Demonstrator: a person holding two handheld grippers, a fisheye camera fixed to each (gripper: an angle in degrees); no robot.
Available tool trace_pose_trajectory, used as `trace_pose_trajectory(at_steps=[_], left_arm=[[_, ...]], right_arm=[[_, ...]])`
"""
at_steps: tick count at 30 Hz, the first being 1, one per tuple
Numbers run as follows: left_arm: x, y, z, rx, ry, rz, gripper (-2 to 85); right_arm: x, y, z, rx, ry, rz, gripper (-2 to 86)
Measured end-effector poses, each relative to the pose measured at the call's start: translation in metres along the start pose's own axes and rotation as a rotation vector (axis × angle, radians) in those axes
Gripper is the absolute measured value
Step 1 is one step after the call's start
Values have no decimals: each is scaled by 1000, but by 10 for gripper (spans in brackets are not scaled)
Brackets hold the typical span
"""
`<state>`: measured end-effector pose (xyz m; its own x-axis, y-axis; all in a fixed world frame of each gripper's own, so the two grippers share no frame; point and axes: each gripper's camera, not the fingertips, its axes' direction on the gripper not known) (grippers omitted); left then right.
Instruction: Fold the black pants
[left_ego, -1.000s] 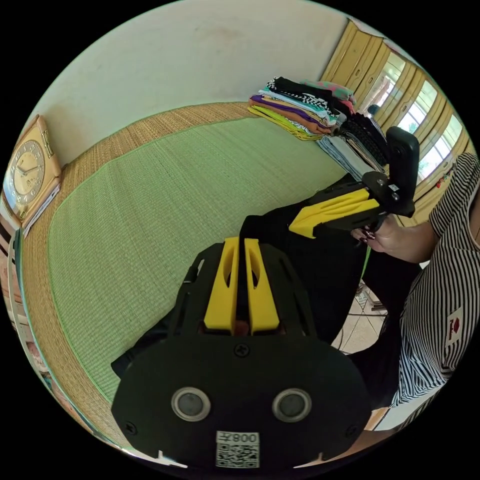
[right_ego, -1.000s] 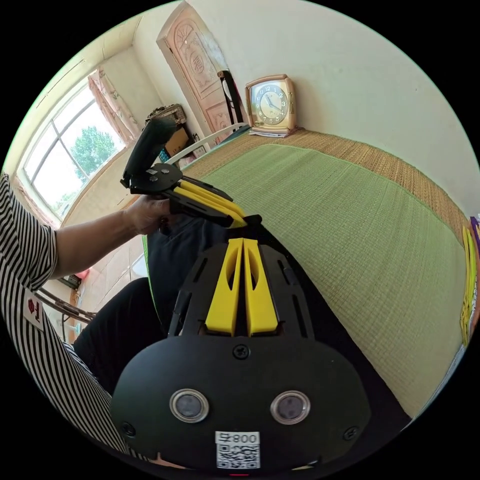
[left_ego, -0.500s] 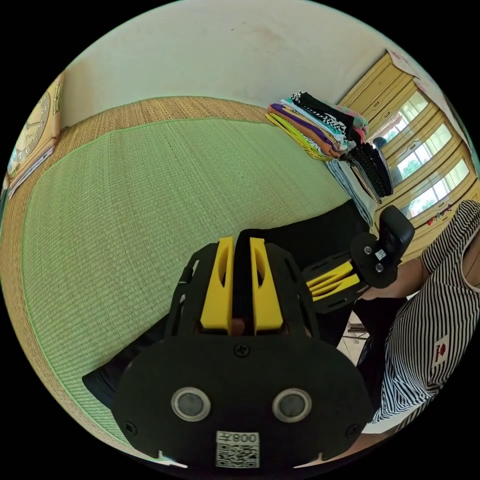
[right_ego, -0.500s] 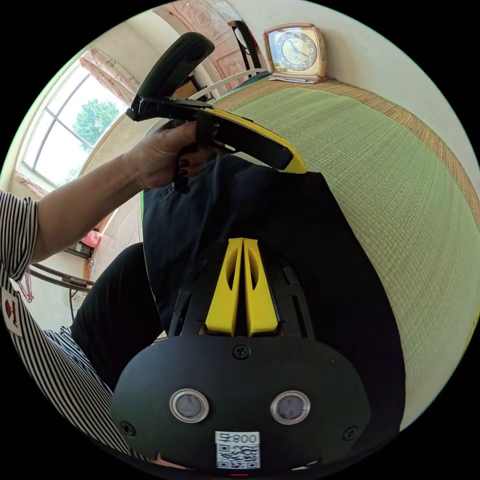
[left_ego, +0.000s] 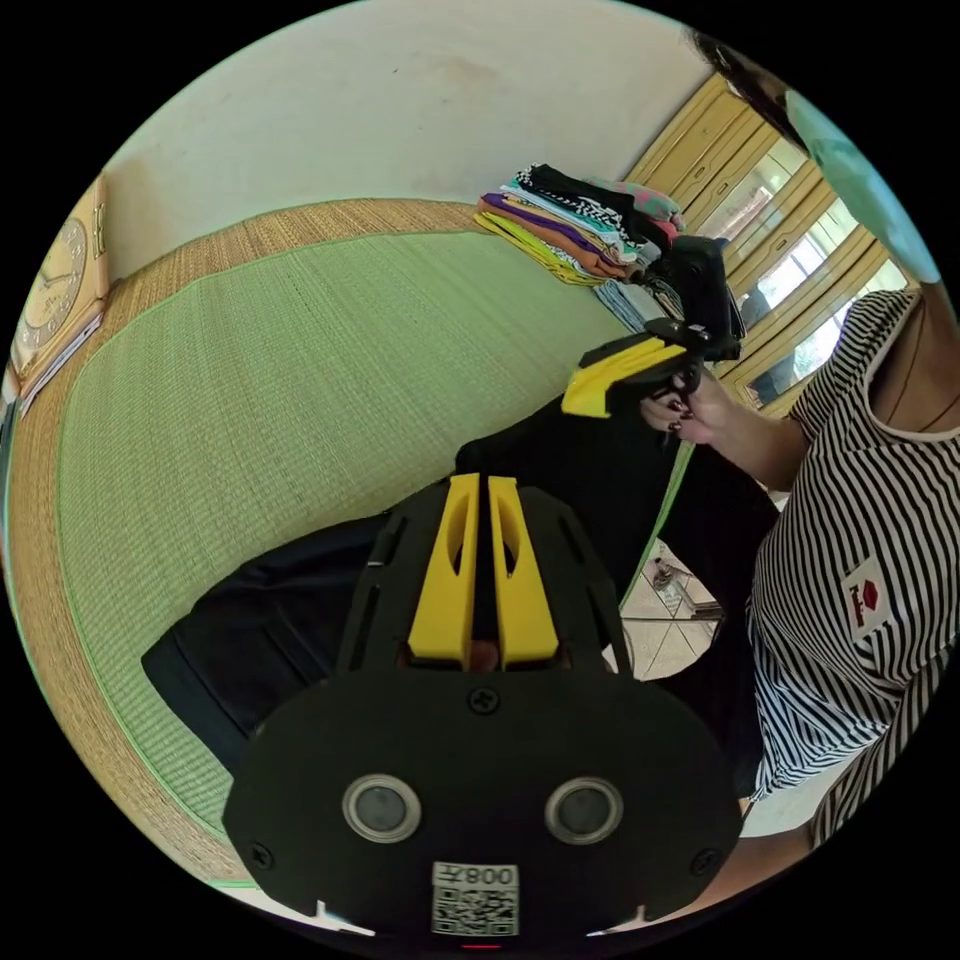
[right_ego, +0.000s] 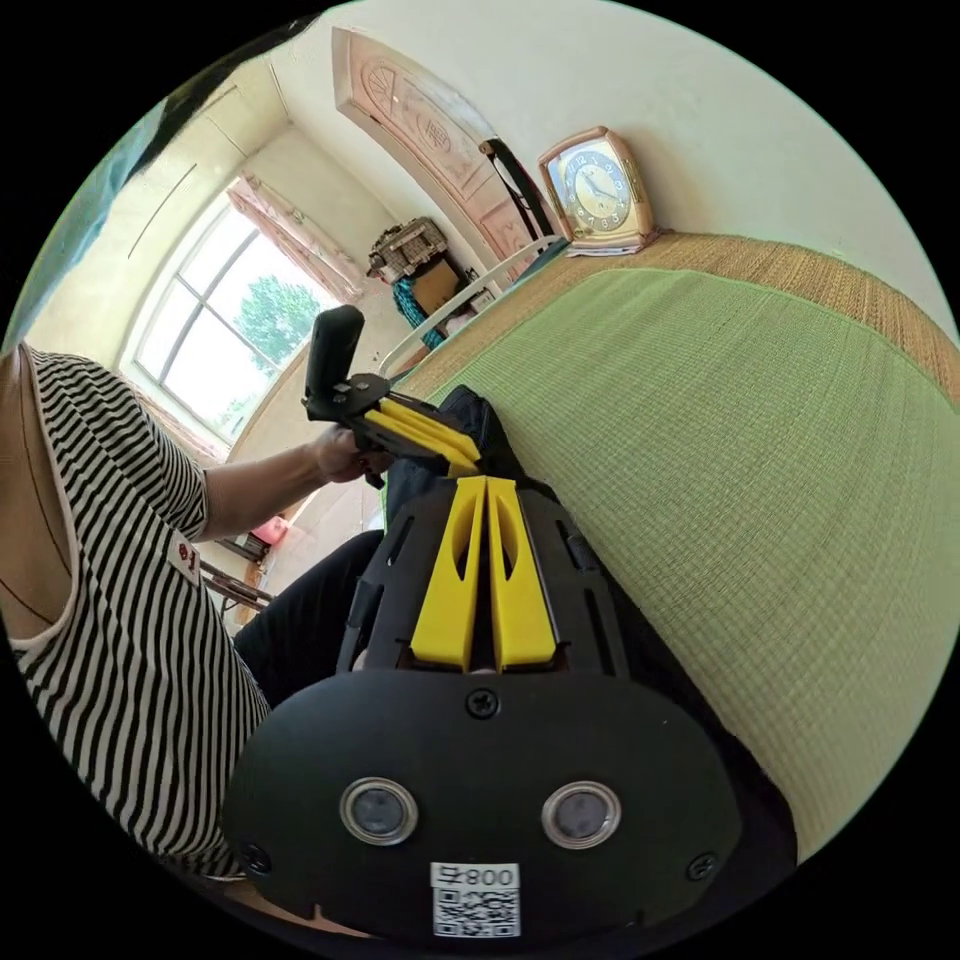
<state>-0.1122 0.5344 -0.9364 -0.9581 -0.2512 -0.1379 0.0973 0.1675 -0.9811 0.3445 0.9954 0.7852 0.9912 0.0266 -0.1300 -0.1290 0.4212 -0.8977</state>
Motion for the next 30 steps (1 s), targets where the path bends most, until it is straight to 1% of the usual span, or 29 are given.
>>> trace_pose_trajectory(at_steps=[3,6,11,14,18,22,25,28,30], left_arm=[[4,10,-3,6,-8,-12,17],[6,17,-8,21,-19,-16,16],[9,29,-14,21,-26,-8,16],[9,37,-17,18,-29,-12,16],[10,50,-23,28,-31,-22,12],[11,64,-36,84,-66,-50,5],[9,74,-42,120,-43,-77,3],[7,80,-38,106,-34,-91,2],[5,83,-33,87,-50,-116,2]], right_arm=[[12,-9,5,-63,52,-23,49],[19,-22,24,-173,31,-78,71],[15,-34,49,-271,14,-180,73],[13,-36,61,-308,16,-210,57],[17,-36,65,-293,54,-195,16],[22,-38,62,-252,146,-178,5],[30,-43,57,-210,187,-152,3],[44,-47,57,-189,246,-104,2],[59,-49,61,-198,240,-50,1]])
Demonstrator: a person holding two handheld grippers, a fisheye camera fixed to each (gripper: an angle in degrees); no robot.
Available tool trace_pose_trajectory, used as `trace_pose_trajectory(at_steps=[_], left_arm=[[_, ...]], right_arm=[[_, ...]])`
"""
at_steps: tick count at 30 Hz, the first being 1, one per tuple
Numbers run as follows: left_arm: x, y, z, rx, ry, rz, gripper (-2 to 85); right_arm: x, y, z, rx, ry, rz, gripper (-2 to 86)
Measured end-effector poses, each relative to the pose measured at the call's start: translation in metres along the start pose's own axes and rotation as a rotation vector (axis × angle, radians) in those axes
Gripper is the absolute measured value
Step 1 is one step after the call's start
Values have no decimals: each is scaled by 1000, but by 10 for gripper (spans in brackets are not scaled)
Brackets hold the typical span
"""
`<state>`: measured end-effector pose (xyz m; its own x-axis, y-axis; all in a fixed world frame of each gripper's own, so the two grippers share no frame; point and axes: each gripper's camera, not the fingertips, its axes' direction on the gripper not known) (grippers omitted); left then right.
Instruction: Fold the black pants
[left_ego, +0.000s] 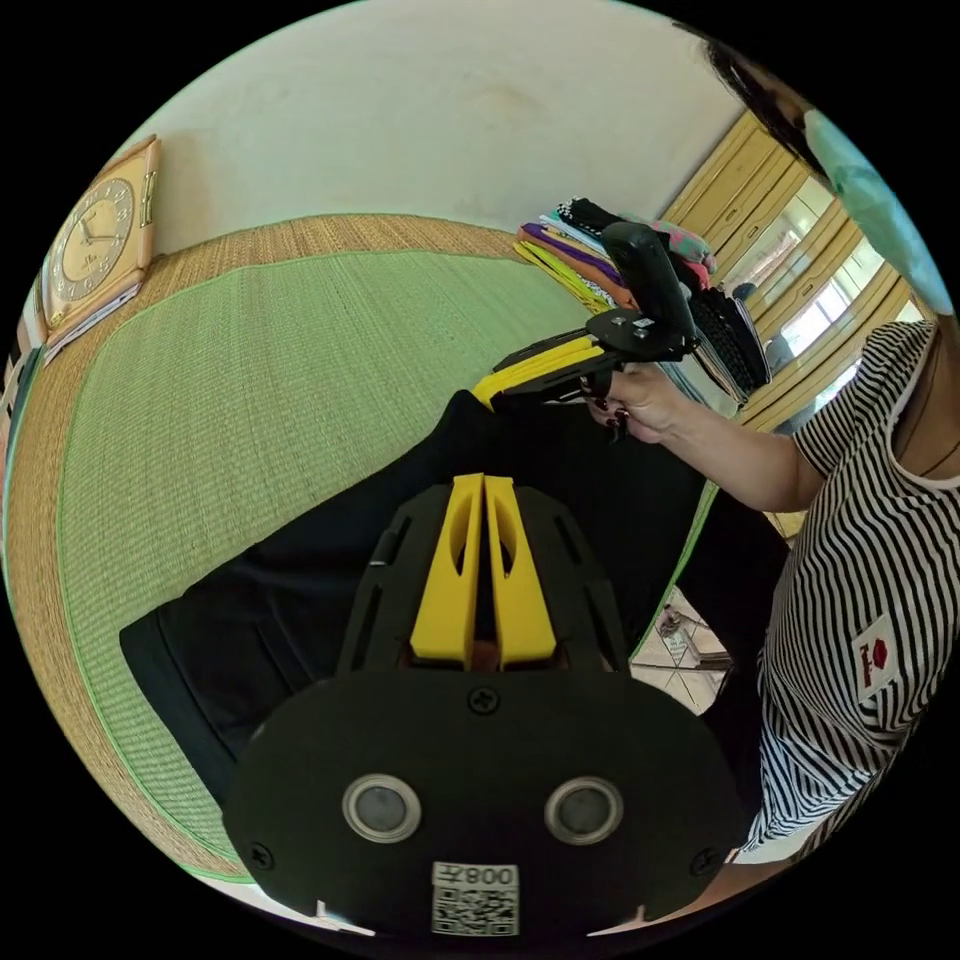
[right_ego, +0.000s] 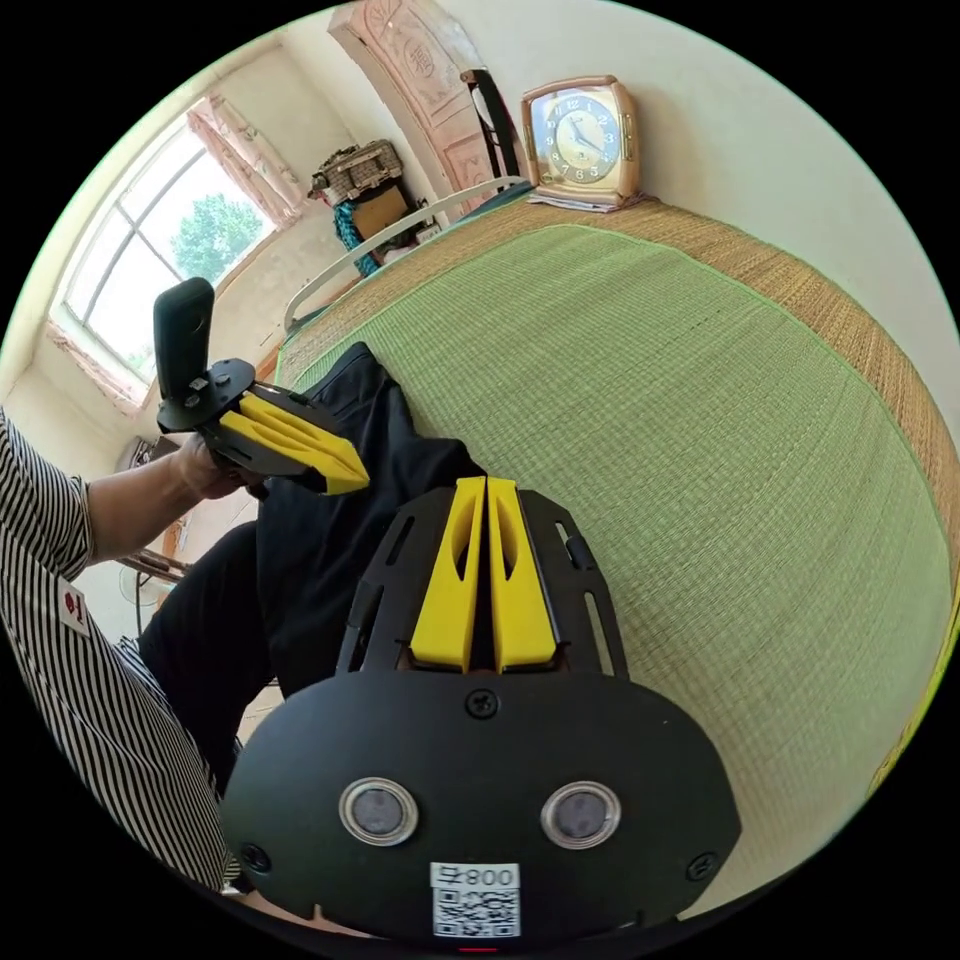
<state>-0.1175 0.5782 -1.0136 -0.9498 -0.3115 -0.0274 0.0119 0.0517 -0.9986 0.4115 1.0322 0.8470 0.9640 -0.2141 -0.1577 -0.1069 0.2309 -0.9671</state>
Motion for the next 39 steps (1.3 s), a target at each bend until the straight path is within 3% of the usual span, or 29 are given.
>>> trace_pose_trajectory(at_steps=[5,11,14,19,25,29,34,39], left_arm=[[-8,8,22,-120,-37,-73,1],[5,28,1,-102,-74,-78,1],[12,45,-19,-67,-83,-116,1],[11,89,-67,4,-194,-288,1],[-1,142,-102,5,-452,-577,1],[-1,161,-110,32,-364,-628,1],[40,180,-145,103,-429,-657,1],[72,205,-152,78,-434,-730,1]], right_arm=[[25,2,16,-33,-34,105,1],[40,18,14,12,-136,200,1],[36,27,3,68,-94,235,1],[21,31,-12,144,-101,192,0],[8,25,46,-80,43,146,1],[17,36,47,-51,-11,203,1],[-9,59,24,-12,35,138,1],[-55,122,25,-98,-28,98,1]])
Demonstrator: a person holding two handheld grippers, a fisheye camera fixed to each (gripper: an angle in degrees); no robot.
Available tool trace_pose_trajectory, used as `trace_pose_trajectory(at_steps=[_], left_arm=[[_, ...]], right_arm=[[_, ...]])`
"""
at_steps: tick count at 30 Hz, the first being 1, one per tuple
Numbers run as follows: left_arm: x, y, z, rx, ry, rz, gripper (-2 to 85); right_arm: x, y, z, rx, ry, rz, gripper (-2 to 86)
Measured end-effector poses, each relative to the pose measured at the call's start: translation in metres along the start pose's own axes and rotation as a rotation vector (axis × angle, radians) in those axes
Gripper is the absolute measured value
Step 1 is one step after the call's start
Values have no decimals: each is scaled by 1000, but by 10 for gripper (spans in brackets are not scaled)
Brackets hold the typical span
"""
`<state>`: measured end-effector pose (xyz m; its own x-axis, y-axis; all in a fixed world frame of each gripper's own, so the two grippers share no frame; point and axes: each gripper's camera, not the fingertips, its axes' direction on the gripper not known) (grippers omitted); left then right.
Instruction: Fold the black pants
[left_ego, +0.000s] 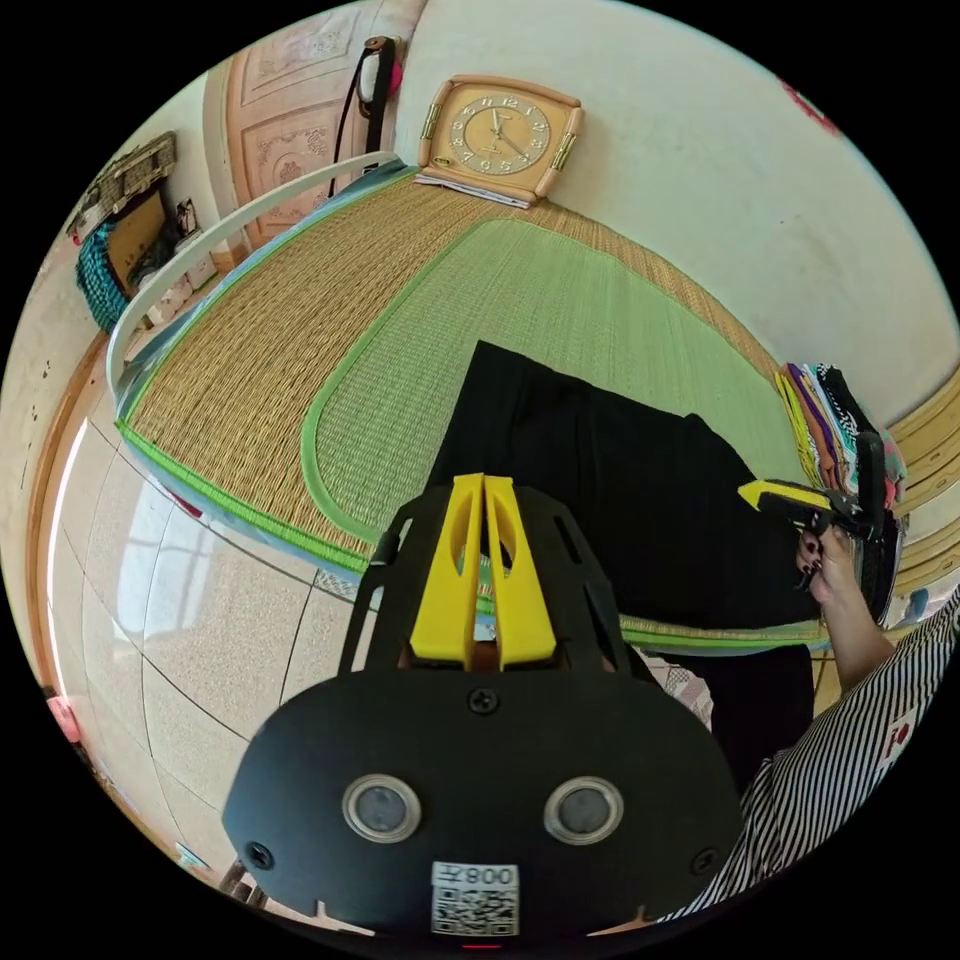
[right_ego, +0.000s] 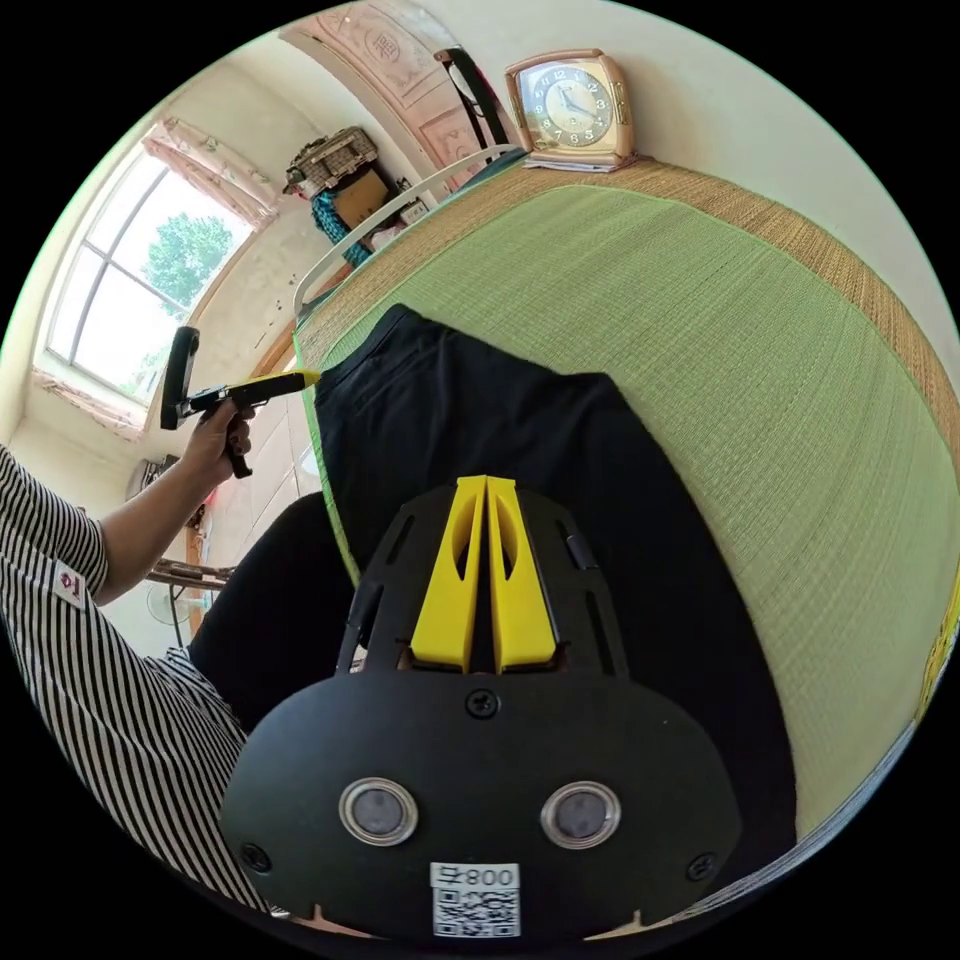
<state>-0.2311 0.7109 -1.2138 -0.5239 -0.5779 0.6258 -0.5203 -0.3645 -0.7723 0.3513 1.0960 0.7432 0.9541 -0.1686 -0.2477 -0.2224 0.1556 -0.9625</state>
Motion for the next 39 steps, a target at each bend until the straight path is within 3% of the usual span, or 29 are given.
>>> trace_pose_trajectory(at_steps=[9,15,20,23,27,31,39], left_arm=[[45,7,-4,-45,-18,-5,0],[126,15,-25,0,173,146,0],[226,14,-1,-117,280,342,1],[285,13,28,-256,194,453,1],[334,3,40,-335,179,428,2],[392,-6,24,-292,225,450,6],[578,-25,43,-364,500,669,52]], right_arm=[[-22,78,33,-137,38,57,1],[-26,138,9,-77,123,112,1],[-8,205,10,-96,204,242,1],[5,240,26,-136,225,289,1],[19,274,25,-74,147,336,2],[29,315,12,-2,150,378,5],[100,495,-57,285,270,835,55]])
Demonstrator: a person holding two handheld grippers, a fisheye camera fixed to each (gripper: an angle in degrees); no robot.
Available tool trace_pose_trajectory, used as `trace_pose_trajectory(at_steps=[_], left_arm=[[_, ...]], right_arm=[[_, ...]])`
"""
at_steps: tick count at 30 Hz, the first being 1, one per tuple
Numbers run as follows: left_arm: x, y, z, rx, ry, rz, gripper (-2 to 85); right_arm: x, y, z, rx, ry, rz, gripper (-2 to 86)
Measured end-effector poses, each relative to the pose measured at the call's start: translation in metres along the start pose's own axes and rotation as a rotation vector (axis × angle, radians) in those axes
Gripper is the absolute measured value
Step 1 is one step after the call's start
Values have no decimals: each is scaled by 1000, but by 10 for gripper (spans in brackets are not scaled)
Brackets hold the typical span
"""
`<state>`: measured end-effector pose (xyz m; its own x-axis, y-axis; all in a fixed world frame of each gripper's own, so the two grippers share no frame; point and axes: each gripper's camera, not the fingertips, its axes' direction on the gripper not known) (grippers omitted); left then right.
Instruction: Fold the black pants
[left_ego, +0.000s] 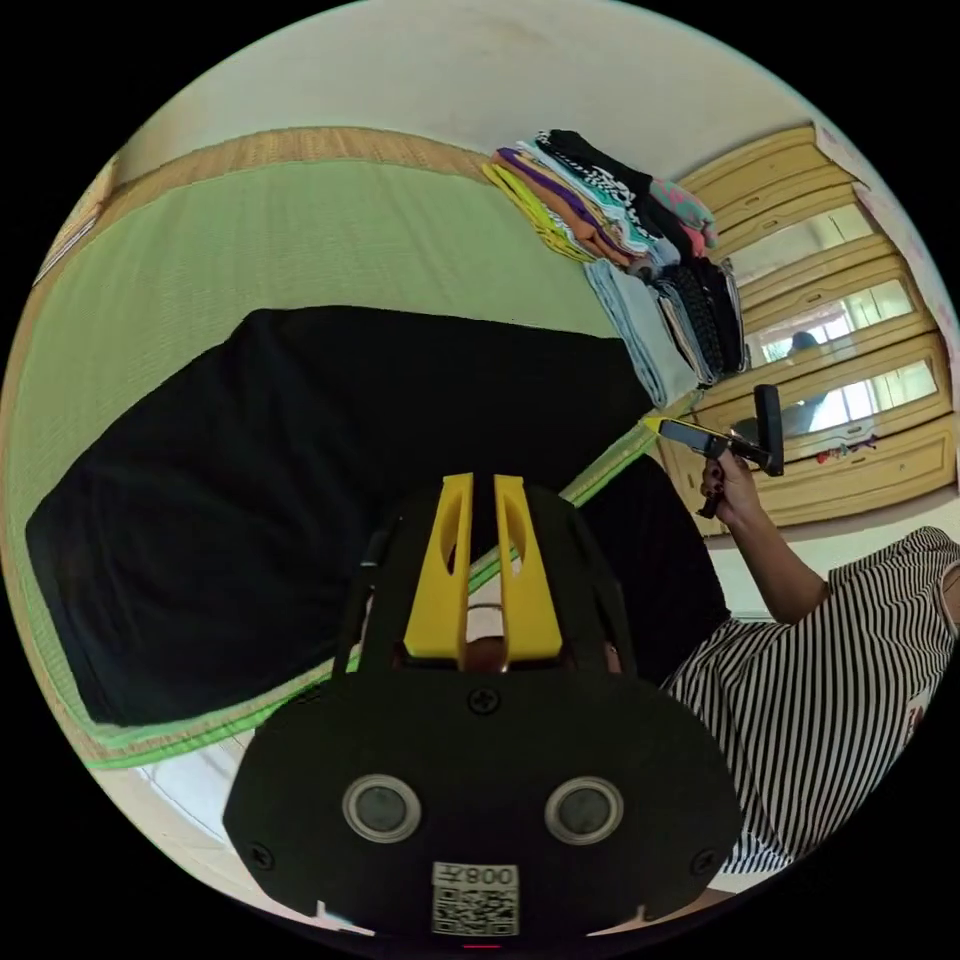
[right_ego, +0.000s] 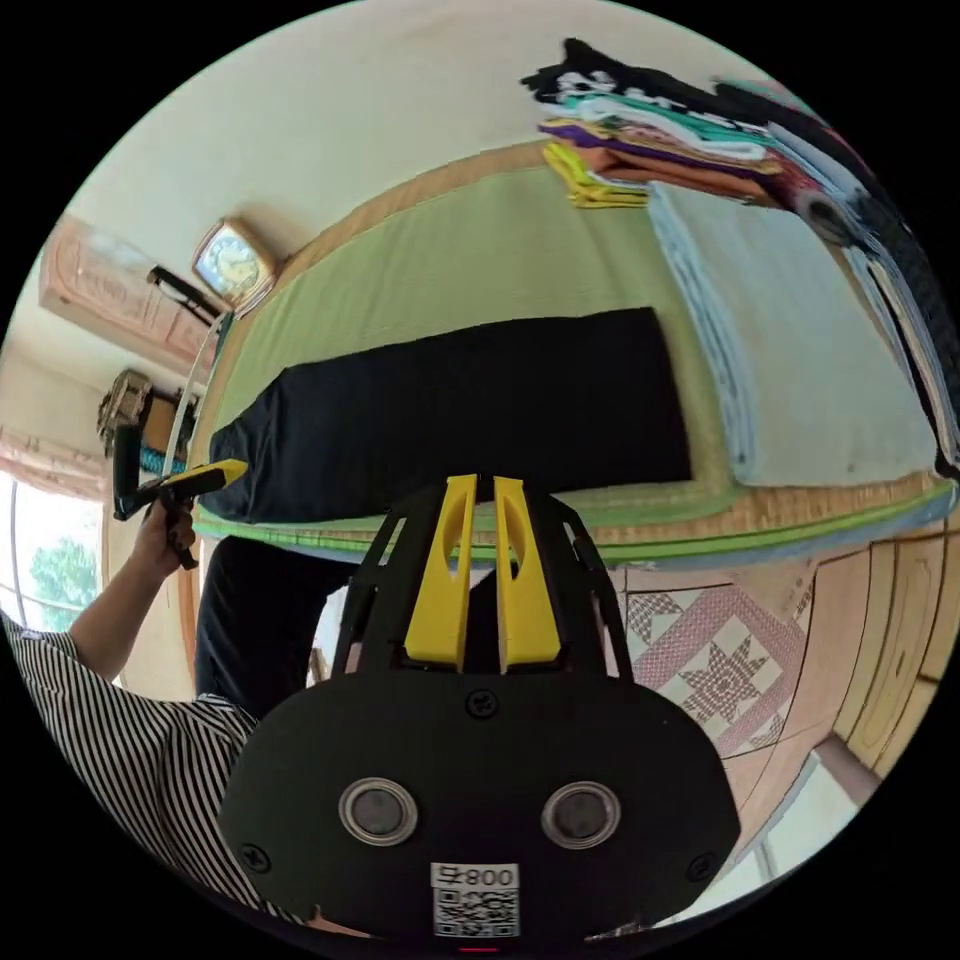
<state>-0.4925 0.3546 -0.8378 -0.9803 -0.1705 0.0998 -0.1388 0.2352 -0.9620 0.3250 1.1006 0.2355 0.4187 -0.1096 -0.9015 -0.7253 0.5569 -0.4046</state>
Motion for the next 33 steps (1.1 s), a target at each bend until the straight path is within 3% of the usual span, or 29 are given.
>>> trace_pose_trajectory(at_steps=[6,16,25,33], left_arm=[[108,-137,78,-99,87,237,74],[266,-305,190,-297,25,518,90],[363,-404,251,-333,-36,624,95],[422,-439,291,-409,-148,737,82]], right_arm=[[88,32,-19,116,71,189,71],[152,49,9,82,85,217,79],[192,67,22,78,26,220,74],[219,80,32,104,-25,214,65]])
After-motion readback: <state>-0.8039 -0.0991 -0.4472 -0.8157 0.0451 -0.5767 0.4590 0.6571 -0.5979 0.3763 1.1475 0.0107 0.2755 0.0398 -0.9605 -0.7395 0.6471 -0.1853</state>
